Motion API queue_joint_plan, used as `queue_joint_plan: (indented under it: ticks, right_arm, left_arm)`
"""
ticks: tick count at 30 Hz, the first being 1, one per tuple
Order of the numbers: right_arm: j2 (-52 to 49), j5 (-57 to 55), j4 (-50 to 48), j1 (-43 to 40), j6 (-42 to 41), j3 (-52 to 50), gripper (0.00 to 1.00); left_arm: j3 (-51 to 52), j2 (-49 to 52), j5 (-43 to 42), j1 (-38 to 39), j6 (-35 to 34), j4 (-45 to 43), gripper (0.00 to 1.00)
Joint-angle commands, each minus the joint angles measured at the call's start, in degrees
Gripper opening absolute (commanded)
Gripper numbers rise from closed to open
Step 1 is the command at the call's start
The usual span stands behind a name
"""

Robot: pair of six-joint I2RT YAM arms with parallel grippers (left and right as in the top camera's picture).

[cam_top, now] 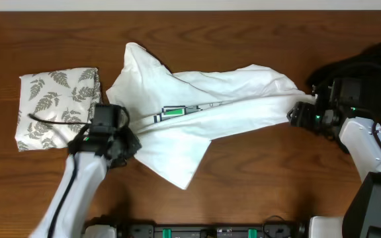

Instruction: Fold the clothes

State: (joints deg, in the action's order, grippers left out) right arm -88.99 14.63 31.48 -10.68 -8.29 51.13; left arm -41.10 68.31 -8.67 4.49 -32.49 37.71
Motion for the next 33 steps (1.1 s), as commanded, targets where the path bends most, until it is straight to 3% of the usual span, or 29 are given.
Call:
queue_joint_plan:
  ticks: [1,8,16,33]
  right_arm:
    - [-0.15,0.39,0.94,0.24,0.46,-0.2,0.75]
    - [-0.15,-1.64,3.06,0.24,0.46,-0.22,0.79]
    - [-0.17,-8.68,4.57,0.24,0.44,-0.28,0.84]
    - [-0.28,-10.25,2.27,0.24,-0.02,-7.5,0.85]
  left_arm:
    - [-1.53,-6.8,0.26,-0.2,1.79,0.74,0.06]
    - [-1.53,-12.26,0.35,-0.33,1.81,1.7,0.06]
    - [-1.53,-12.24,6.82,-0.37,1.81,4.04,0.06]
    - [-1.53,-12.22,6.99,-1.75,1.81,4.52,0.06]
